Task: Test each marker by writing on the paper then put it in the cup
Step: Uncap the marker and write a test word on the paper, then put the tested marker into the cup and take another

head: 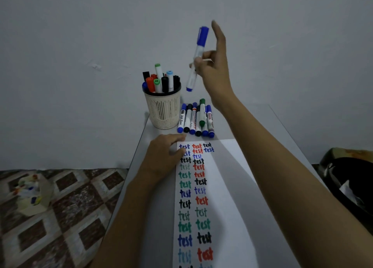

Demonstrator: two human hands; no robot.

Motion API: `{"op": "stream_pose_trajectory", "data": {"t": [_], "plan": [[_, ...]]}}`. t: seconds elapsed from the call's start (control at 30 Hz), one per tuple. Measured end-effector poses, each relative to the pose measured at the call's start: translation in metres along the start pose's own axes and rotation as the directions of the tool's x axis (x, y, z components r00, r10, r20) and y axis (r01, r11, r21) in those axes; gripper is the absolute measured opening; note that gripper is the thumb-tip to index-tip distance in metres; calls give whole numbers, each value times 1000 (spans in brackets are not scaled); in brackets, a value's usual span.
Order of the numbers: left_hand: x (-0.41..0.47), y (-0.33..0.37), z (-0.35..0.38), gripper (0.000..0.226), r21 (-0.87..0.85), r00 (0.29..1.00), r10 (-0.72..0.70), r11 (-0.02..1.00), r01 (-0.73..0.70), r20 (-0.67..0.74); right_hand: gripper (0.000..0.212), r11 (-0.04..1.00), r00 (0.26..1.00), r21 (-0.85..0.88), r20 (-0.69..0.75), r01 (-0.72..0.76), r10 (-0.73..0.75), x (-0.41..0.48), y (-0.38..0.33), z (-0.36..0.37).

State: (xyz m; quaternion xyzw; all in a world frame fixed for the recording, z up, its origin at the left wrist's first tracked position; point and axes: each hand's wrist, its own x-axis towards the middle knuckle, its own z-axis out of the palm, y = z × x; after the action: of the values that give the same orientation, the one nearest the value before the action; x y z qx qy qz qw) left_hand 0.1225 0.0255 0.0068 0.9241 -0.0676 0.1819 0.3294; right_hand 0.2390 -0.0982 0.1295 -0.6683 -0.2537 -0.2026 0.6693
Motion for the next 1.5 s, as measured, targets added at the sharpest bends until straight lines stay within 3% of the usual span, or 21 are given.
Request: {"op": "stream_pose_trajectory", "data": {"t": [0.2,0.3,0.37,0.47,0.63,0.7,0.8,1.0,1.13,1.23,1.3,1.4,1.5], "plan": [[2,-3,2,38,58,999,24,998,-23,-21,65,984,979,-38,-95,176,-178,2,-1,33],[1,-3,2,35,41,998,38,998,-37,-40,65,964,981,-183,29,192,-190,-1,9,39],[1,-4,2,35,28,998,43,999,-41,-43,48,921,974,-327,149,211,-170,-5,20,42],[1,-2,1,44,32,999,42,999,-41,-27,25,860,967,-450,196,238,-165,-10,32,41],[2,-4,2,34,33,998,51,998,-49,-40,29,950,999,-310,50,28,-13,-19,36,10],[2,-5,3,32,35,997,50,998,-48,-51,25,883,985,-447,18,-147,173,-22,50,-10],[3,-5,3,32,43,997,60,997,-57,-52,25,673,874,-654,38,-345,485,-34,68,-27],[3,-5,4,31,54,996,72,996,-70,-52,28,620,911,-730,-9,-287,411,-45,69,-19],[3,-6,4,32,53,995,79,996,-76,-65,26,723,936,-603,-136,-338,324,-46,62,-20],[3,-7,5,43,53,995,76,996,-72,-66,4,892,928,-304,-269,-335,257,-50,48,-30],[3,-6,6,52,36,994,65,997,-62,-83,7,944,904,-76,-322,-321,282,-57,36,-39],[3,1,5,61,-60,990,45,997,-53,-132,9,937,912,155,-229,-312,341,-75,22,-48],[3,13,4,67,-164,986,59,983,-85,-156,8,904,920,232,-76,-358,384,-99,14,-50]]}}
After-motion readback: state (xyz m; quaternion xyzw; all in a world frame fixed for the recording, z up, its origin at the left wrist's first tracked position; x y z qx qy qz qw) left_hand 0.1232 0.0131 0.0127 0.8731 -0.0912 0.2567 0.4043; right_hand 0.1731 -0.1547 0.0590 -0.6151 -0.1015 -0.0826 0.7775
